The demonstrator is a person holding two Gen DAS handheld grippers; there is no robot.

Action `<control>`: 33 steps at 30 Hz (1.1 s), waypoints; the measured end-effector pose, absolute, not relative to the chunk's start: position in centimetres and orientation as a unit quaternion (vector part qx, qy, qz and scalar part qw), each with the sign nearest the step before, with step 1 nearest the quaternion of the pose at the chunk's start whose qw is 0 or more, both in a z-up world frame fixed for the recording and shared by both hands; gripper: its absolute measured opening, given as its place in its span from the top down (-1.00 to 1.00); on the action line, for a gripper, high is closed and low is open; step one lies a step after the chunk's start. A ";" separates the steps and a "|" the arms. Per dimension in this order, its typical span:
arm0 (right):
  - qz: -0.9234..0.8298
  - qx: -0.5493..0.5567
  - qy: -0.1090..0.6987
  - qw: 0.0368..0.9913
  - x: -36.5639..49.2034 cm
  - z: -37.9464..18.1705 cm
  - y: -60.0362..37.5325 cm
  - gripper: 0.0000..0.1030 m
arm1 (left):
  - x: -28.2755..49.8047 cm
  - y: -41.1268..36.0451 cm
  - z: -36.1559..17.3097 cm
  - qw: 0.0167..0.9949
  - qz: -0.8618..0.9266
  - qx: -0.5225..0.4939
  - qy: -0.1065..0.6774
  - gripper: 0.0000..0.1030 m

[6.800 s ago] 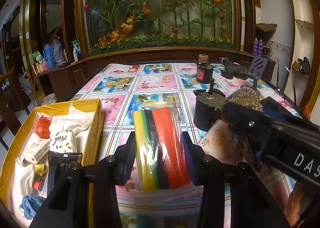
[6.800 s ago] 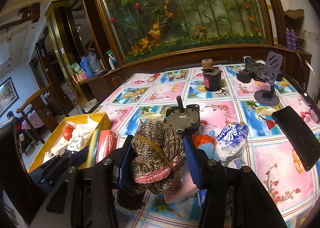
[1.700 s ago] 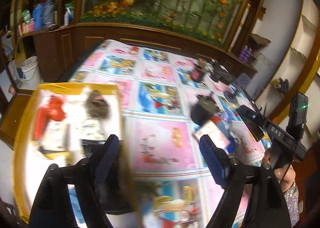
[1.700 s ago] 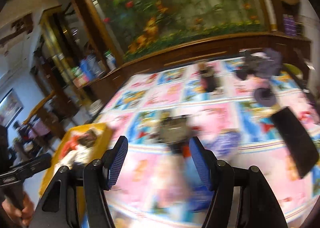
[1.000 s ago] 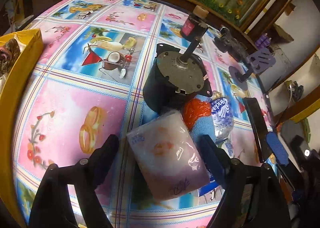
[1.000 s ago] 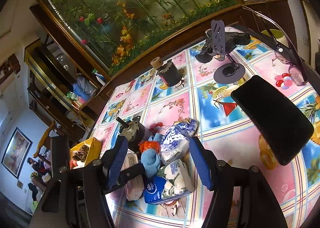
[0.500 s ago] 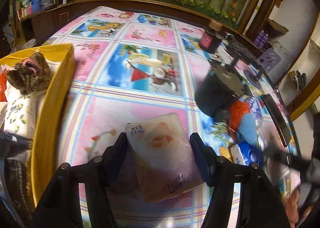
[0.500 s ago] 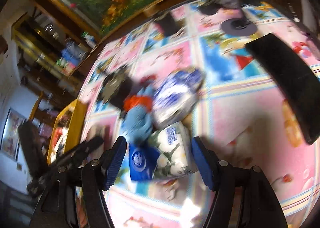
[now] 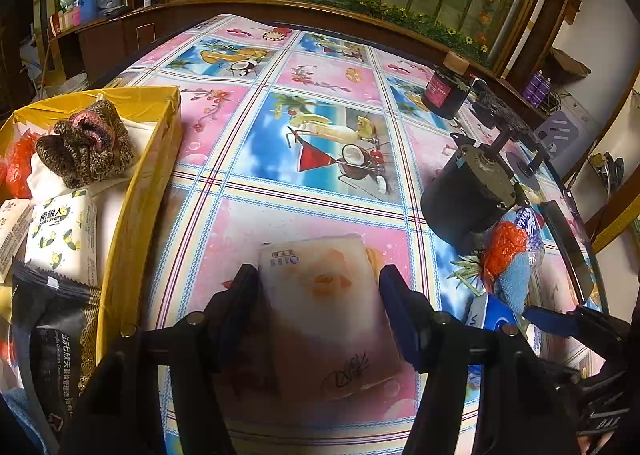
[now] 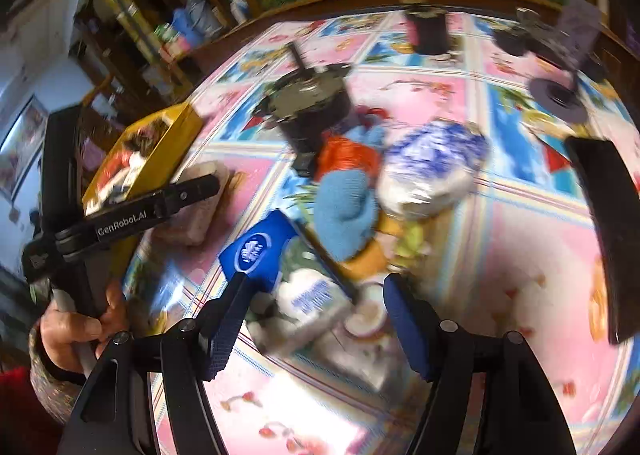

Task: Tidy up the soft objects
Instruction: 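Grasp the pink soft tissue pack with the left tool, then grasp the blue Vinda tissue pack with the right tool while the left tool holds the pink pack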

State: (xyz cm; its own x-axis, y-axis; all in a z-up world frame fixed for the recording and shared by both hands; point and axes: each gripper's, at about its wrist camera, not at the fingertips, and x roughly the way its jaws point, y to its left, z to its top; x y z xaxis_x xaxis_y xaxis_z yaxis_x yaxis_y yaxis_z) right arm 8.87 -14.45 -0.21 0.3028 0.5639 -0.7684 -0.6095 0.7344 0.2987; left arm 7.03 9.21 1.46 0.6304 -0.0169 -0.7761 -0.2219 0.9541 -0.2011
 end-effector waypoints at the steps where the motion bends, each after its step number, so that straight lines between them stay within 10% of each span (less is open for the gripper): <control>1: 0.370 -0.040 0.465 0.804 8.7 -0.3 -13.7 -0.42 | 7.1 9.2 1.4 0.892 0.059 -0.139 0.426 -0.21; 9: 0.337 -0.158 0.413 0.831 5.7 -0.7 -11.3 -0.25 | 7.1 8.7 1.2 0.895 0.067 -0.113 0.426 -0.16; 33: 0.237 0.064 0.286 0.926 5.3 4.7 -13.4 -0.24 | 4.8 5.1 5.3 0.947 0.068 -0.035 0.312 -0.08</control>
